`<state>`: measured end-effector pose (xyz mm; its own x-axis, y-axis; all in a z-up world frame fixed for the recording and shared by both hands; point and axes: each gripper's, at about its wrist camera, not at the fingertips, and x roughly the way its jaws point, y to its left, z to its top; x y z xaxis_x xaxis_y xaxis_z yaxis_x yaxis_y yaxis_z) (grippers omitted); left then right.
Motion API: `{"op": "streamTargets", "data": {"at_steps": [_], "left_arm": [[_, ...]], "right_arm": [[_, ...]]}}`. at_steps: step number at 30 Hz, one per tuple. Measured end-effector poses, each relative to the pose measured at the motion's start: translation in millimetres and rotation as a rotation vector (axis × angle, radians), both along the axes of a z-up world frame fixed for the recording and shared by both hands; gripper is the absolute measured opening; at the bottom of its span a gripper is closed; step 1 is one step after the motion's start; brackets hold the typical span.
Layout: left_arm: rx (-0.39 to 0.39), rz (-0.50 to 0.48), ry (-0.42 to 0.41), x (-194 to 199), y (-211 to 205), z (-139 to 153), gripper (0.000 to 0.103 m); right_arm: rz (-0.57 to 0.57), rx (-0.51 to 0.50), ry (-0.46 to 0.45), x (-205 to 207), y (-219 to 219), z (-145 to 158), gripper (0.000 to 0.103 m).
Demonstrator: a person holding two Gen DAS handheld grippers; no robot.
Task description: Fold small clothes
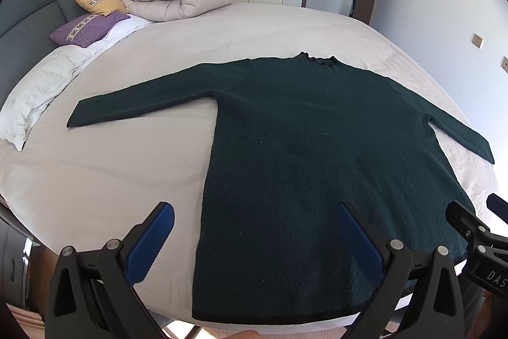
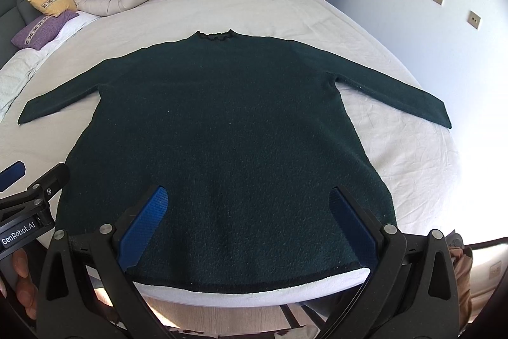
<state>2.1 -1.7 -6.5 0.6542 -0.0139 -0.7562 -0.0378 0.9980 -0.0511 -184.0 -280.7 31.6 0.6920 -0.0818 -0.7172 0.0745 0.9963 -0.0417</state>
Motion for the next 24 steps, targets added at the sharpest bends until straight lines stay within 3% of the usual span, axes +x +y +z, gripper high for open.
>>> {"op": "streamTargets", "data": {"at_steps": [24], "left_arm": [[0.000, 0.001, 0.006, -1.5, -0.3, -3.4, 0.103]], "right_arm": [[0.000, 0.003, 0.017, 2.8, -0.2, -2.7, 0.103]]}}
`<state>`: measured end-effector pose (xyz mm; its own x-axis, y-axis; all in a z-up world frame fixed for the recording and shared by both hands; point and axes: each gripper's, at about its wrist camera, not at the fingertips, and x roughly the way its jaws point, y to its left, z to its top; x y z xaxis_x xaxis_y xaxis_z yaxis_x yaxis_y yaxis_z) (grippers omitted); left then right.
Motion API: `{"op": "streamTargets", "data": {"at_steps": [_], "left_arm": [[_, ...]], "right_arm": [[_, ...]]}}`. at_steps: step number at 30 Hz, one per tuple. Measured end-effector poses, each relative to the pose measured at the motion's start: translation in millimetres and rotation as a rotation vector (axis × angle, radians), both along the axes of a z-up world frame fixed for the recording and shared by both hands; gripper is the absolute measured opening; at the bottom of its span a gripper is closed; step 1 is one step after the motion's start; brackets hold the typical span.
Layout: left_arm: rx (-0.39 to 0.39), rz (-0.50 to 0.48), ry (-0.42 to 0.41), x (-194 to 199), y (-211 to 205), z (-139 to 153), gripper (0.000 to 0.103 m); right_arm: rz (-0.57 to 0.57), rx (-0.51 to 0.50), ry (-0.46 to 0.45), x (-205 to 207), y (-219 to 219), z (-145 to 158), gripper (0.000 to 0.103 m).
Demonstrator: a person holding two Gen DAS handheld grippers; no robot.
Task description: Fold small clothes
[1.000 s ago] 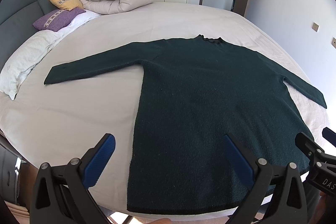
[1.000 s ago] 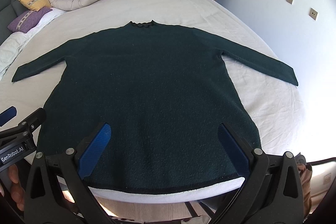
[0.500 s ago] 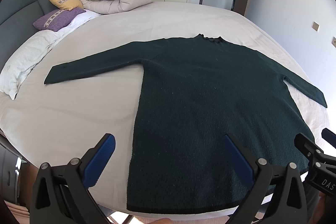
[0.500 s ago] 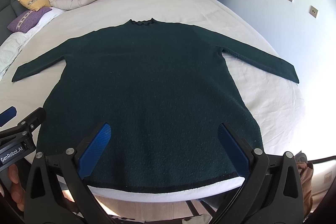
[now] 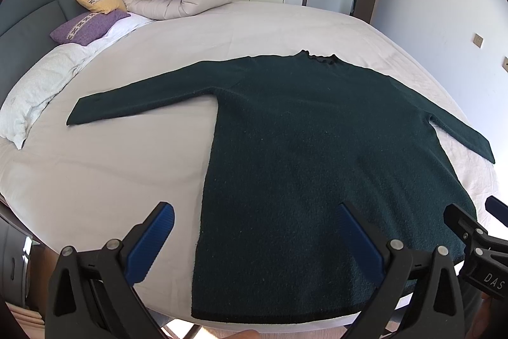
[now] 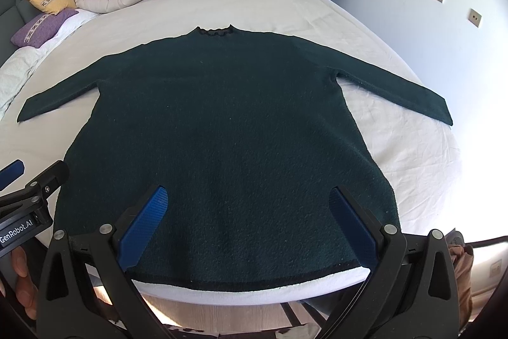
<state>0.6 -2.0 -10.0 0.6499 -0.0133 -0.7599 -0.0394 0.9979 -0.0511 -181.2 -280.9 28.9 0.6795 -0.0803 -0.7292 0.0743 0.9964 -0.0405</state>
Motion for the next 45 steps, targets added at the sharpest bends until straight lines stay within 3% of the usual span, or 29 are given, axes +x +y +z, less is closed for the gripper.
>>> {"op": "streamTargets", "data": {"at_steps": [45], "left_arm": [[-0.015, 0.017, 0.046, 9, 9, -13, 0.103]], "right_arm": [[0.004, -0.002, 0.044, 13, 3, -13, 0.103]]}}
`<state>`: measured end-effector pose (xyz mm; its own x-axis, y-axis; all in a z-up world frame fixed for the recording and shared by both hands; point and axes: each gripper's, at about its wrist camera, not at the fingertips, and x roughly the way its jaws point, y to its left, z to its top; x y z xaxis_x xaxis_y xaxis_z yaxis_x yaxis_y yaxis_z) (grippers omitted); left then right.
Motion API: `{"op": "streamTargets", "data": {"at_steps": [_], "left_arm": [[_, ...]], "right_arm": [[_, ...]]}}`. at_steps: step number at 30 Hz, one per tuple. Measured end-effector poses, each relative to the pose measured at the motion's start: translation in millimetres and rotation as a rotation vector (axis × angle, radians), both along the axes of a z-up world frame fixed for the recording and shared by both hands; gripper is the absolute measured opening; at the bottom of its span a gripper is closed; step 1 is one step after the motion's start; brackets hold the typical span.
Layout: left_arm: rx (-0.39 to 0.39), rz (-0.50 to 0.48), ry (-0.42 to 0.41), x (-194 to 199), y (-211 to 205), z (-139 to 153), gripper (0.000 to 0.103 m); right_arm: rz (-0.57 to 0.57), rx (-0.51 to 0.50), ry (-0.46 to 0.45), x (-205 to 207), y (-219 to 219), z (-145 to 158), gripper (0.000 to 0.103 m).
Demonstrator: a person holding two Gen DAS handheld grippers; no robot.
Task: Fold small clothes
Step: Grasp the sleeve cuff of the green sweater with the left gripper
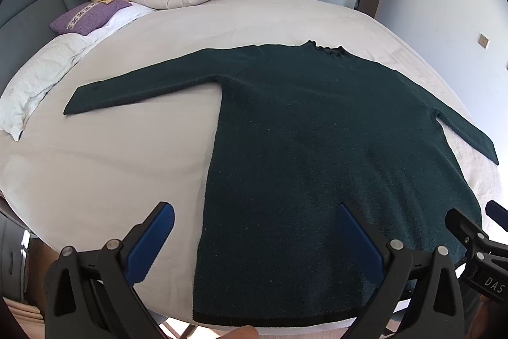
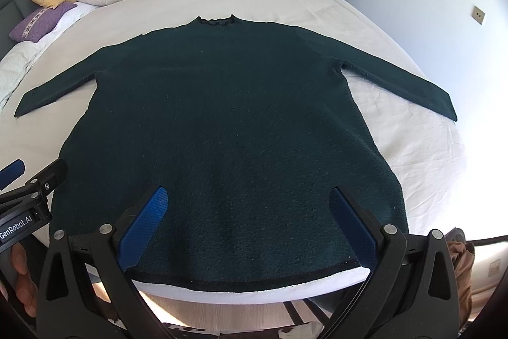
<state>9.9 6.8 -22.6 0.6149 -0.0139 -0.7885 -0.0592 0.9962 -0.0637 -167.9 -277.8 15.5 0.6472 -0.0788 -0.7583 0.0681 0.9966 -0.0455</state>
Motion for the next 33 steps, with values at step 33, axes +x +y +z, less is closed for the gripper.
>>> {"op": "streamTargets", "data": {"at_steps": [33], "left_arm": [[-0.894, 0.620, -0.160, 120, 350, -69, 0.100]], "right_arm": [[0.020, 0.340, -0.006, 99, -7, -8, 0.103]]}}
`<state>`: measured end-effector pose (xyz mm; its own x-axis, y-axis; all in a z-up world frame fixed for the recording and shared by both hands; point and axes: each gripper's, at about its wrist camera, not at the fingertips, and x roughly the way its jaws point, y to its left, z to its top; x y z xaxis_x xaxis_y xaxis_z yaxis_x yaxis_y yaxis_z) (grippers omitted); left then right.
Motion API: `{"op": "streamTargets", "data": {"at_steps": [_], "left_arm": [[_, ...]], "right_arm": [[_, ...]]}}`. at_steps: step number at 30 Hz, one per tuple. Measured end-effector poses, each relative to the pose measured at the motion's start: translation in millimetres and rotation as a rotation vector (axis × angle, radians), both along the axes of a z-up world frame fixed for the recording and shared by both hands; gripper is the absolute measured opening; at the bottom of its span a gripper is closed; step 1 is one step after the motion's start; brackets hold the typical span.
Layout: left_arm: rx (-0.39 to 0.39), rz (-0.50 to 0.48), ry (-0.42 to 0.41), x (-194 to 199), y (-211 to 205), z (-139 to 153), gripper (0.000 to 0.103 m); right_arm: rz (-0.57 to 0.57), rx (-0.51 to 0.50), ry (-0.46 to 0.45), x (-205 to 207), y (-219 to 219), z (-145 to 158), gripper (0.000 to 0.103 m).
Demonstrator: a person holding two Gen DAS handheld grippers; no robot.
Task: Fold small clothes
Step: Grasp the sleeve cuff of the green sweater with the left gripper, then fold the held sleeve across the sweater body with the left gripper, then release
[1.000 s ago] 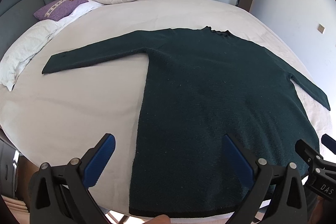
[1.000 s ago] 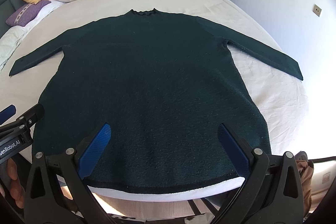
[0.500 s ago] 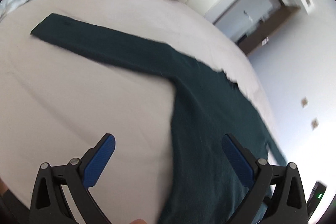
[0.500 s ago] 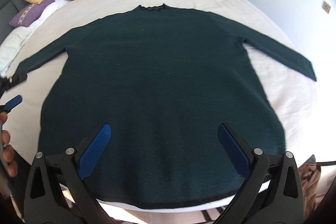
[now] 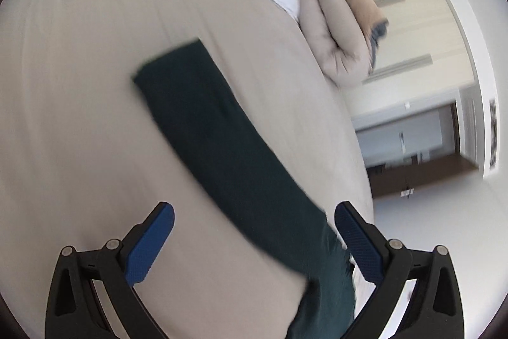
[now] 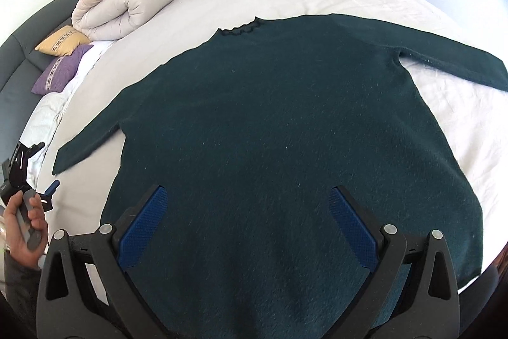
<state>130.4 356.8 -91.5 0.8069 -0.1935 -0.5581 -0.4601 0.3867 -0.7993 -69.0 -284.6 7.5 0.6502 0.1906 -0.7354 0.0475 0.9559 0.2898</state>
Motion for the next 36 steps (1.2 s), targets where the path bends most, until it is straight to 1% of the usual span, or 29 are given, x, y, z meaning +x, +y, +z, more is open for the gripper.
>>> {"op": "streamTargets", "data": {"at_steps": [1, 2, 3, 4, 5, 6, 7, 10, 16, 20, 22, 24, 25, 27, 28, 30, 32, 33, 34, 35, 36], "left_arm": [[-0.018, 0.022, 0.000, 2, 8, -5, 0.097], [-0.044, 0.046, 0.005, 6, 15, -12, 0.090], [-0.057, 0.055, 0.007, 8, 20, -14, 0.086], [-0.072, 0.065, 0.011, 11, 22, -19, 0.084], [-0.095, 0.078, 0.013, 13, 25, -25, 0.079], [-0.114, 0.089, 0.017, 14, 23, -32, 0.077], [-0.130, 0.104, 0.013, 15, 23, -36, 0.077], [-0.145, 0.142, 0.014, 14, 29, -35, 0.077], [-0.206, 0.259, 0.004, 10, 44, -42, 0.077], [-0.208, 0.278, 0.005, 16, 50, -41, 0.076], [-0.209, 0.282, 0.011, 17, 51, -41, 0.060], [-0.222, 0.264, 0.034, 26, 53, -44, 0.016], [-0.221, 0.253, 0.054, 29, 52, -45, 0.007], [-0.168, 0.229, 0.075, 35, 47, -38, 0.005], [-0.115, 0.199, 0.075, 41, 42, -29, 0.006], [-0.045, 0.148, 0.070, 49, 30, -14, 0.006], [0.048, 0.084, 0.065, 62, 10, 7, 0.006], [0.082, 0.061, 0.058, 66, 1, 14, 0.006], [0.139, 0.019, 0.053, 73, -12, 25, 0.006], [0.244, -0.049, 0.050, 82, -36, 39, 0.006], [0.317, -0.096, 0.049, 88, -53, 48, 0.006]], "right_arm": [[-0.005, 0.006, 0.000, 2, -3, 0, 0.103], [-0.007, 0.011, 0.001, 2, -6, 0, 0.103], [-0.009, 0.018, 0.004, 4, -9, -1, 0.103], [-0.010, 0.029, 0.007, 6, -11, -2, 0.103], [-0.012, 0.037, 0.009, 7, -12, -3, 0.103], [-0.014, 0.042, 0.012, 8, -13, -4, 0.103], [-0.015, 0.048, 0.014, 9, -14, -4, 0.103], [-0.013, 0.048, 0.014, 8, -13, -6, 0.103], [-0.013, 0.069, 0.015, 6, -15, -7, 0.103], [-0.018, 0.081, 0.015, 5, -19, -8, 0.101], [-0.023, 0.084, 0.019, 5, -23, -10, 0.097], [-0.028, 0.090, 0.022, 4, -27, -12, 0.093], [-0.032, 0.094, 0.024, 4, -31, -13, 0.091], [-0.038, 0.103, 0.028, 4, -37, -16, 0.088], [-0.040, 0.107, 0.029, 4, -41, -18, 0.087], [-0.044, 0.119, 0.034, 5, -48, -21, 0.085], [-0.049, 0.133, 0.039, 6, -55, -24, 0.084], [-0.055, 0.144, 0.037, 7, -60, -24, 0.084], [-0.060, 0.151, 0.035, 7, -64, -25, 0.084], [-0.063, 0.158, 0.032, 8, -68, -26, 0.084], [-0.065, 0.164, 0.030, 10, -71, -26, 0.084]]}}
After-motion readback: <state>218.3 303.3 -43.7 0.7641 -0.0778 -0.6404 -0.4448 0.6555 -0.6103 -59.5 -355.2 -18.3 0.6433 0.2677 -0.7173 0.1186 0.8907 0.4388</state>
